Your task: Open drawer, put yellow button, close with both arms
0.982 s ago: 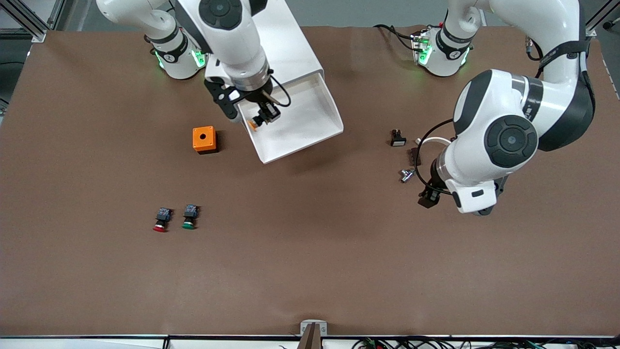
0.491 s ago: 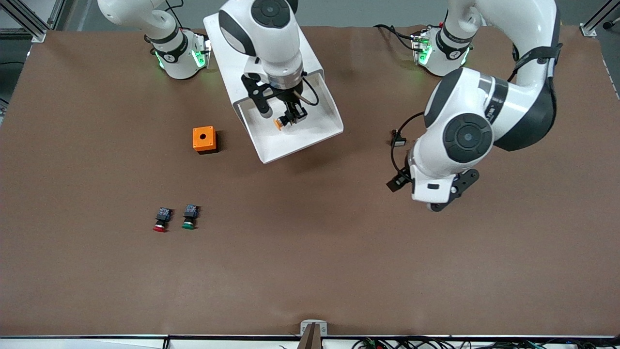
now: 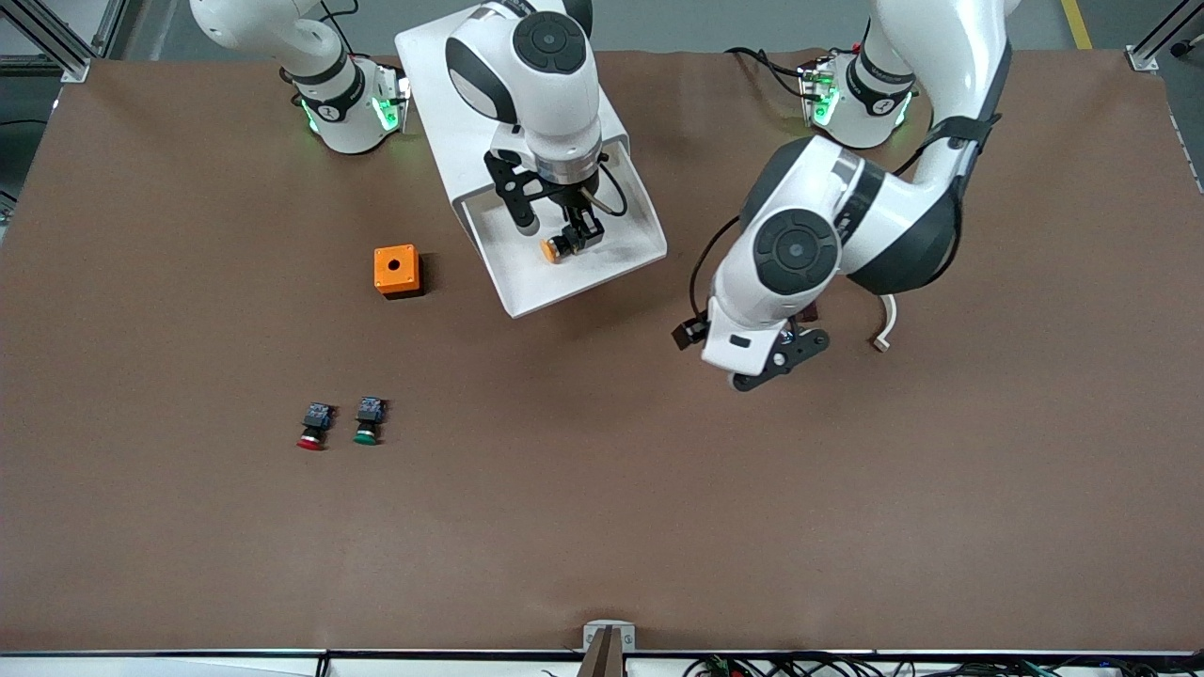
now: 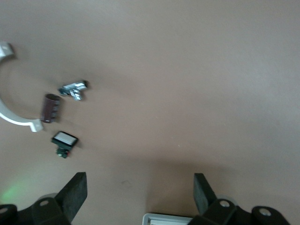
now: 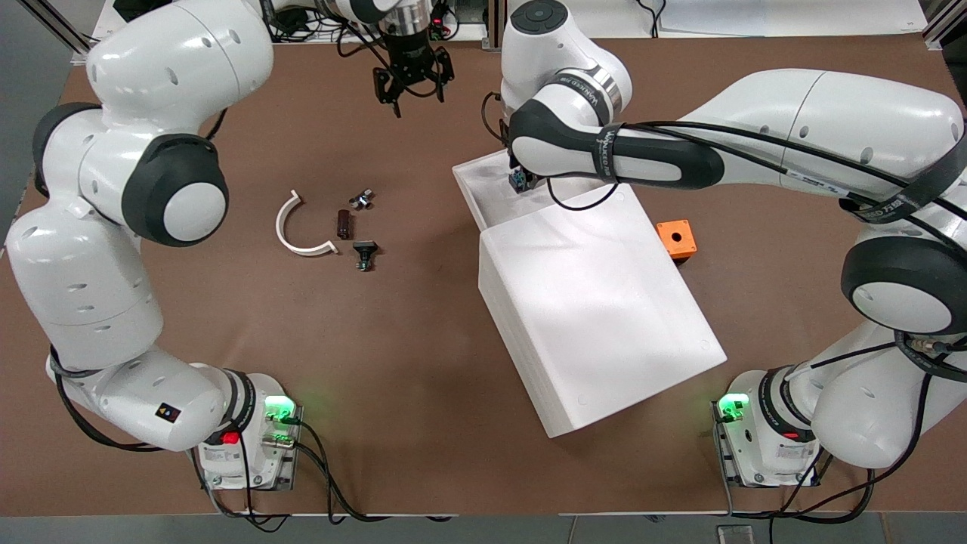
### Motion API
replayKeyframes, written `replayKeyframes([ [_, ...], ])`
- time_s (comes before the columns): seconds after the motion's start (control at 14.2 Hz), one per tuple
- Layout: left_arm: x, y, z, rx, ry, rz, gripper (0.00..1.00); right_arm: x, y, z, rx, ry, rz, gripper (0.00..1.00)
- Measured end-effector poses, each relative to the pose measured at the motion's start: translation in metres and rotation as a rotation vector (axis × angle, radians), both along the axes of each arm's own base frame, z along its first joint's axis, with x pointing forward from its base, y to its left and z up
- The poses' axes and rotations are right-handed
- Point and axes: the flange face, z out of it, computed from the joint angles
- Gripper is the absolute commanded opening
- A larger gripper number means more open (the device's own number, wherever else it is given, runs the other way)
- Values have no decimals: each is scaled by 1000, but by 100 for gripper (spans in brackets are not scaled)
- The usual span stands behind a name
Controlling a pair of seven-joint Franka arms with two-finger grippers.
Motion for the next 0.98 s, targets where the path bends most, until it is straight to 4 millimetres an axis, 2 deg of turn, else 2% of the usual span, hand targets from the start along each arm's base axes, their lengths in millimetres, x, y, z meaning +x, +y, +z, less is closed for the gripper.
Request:
replayKeyframes([
  [0.21,-11,-25,-14,-28,16,-7,100,11,-5,15,0,-10,63,100],
  [0.28,-16,-35,-17,-38,22,7,100,18,-12,21,-16,1,124,100],
  [0.42,-29,-56,-26,-38,31,32,100,43,-41,41,-45,33,262,100],
  [0.56,-48,-81,-37,-25,42,44,100,79,-89,63,-56,63,409,100],
  [0.7,-70,-107,-49,-13,56,54,100,117,-151,81,-47,73,544,100],
  [0.98,-116,-151,-55,-8,95,85,100,174,-282,91,-23,82,774,100],
])
